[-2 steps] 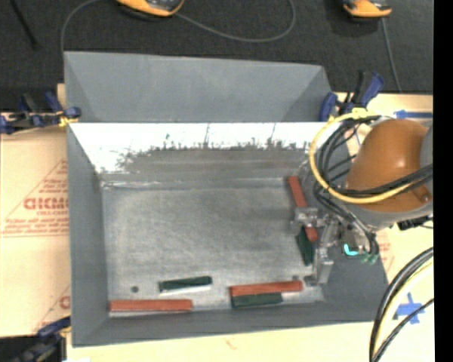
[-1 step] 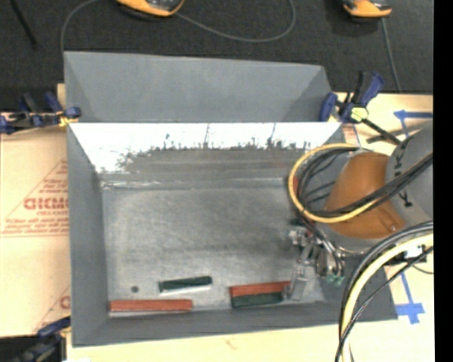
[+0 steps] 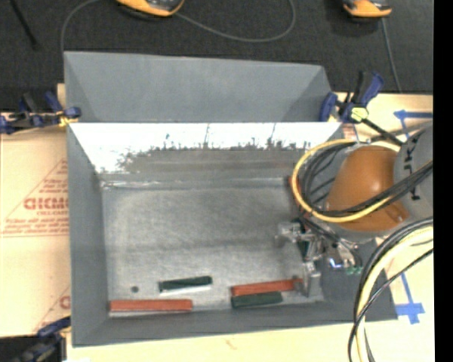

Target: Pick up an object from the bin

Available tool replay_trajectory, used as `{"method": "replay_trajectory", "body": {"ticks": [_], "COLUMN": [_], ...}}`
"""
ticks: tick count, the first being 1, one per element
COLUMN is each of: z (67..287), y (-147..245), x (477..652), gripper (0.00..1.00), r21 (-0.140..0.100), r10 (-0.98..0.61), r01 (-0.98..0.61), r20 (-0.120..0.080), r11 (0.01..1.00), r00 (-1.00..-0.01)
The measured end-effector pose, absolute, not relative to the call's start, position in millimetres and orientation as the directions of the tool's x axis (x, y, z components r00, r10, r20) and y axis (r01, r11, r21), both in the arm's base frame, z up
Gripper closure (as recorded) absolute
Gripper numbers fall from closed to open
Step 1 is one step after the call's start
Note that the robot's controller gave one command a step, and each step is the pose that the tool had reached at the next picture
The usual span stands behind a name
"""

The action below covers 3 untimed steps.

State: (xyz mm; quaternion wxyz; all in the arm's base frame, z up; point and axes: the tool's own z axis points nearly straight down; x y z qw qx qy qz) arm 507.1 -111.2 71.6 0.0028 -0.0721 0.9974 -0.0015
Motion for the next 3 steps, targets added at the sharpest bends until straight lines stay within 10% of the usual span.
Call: {"method": "replay_trajectory", "body": {"ticks": [1, 2, 3], "z": [71.5, 72.9, 206.5], "y": [-75.4, -75.8, -66.3], "x": [498.5, 500.2, 510.9], "gripper": [0.00, 1.00, 1.00], "r21": [-0.003, -0.006, -0.007], "r10": [-0.448, -0.449, -0.499], "r01": [-0.448, -0.449, -0.499], "r20": [-0.004, -0.008, -0.009], "r11": [0.894, 0.894, 0.866], "r00": [-0.894, -0.894, -0.866]}}
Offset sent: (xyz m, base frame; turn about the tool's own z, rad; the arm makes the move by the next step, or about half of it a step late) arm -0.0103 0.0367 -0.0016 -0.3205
